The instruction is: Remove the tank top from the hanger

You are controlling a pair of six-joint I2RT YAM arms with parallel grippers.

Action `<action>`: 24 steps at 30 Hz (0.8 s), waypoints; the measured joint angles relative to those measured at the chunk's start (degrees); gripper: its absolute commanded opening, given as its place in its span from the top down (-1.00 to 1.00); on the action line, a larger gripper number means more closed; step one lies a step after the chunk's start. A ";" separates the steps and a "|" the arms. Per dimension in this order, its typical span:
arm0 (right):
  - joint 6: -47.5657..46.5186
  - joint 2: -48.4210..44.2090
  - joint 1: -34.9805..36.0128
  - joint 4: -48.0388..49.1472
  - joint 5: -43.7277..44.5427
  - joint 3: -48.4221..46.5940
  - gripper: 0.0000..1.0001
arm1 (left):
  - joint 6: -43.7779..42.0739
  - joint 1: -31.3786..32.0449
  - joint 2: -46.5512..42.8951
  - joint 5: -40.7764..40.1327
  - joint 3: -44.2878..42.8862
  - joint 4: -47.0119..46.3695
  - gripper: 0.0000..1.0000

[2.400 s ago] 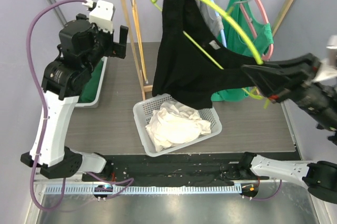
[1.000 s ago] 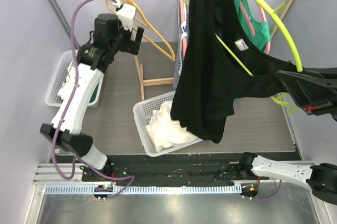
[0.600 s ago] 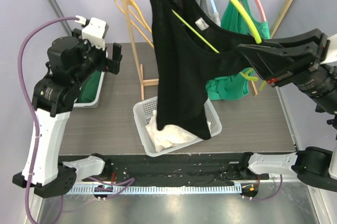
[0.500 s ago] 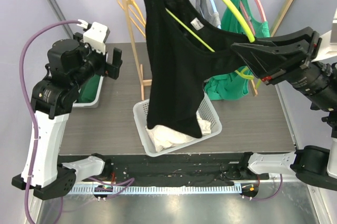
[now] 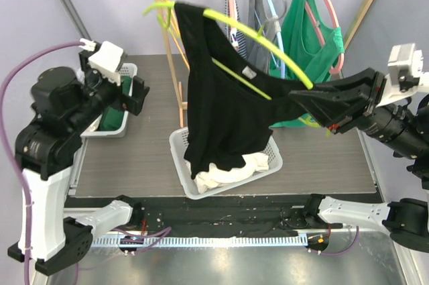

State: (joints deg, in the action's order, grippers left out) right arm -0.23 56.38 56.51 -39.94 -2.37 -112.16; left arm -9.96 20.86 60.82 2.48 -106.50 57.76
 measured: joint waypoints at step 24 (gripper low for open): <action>1.81 1.33 0.00 -18.03 -6.23 9.66 0.98 | -9.90 0.00 -0.61 43.93 2.84 -0.98 -0.99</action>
State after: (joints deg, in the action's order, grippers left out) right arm 1.58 57.71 56.51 -57.98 -8.60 -102.50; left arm -19.86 20.86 60.20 46.41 -103.66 56.77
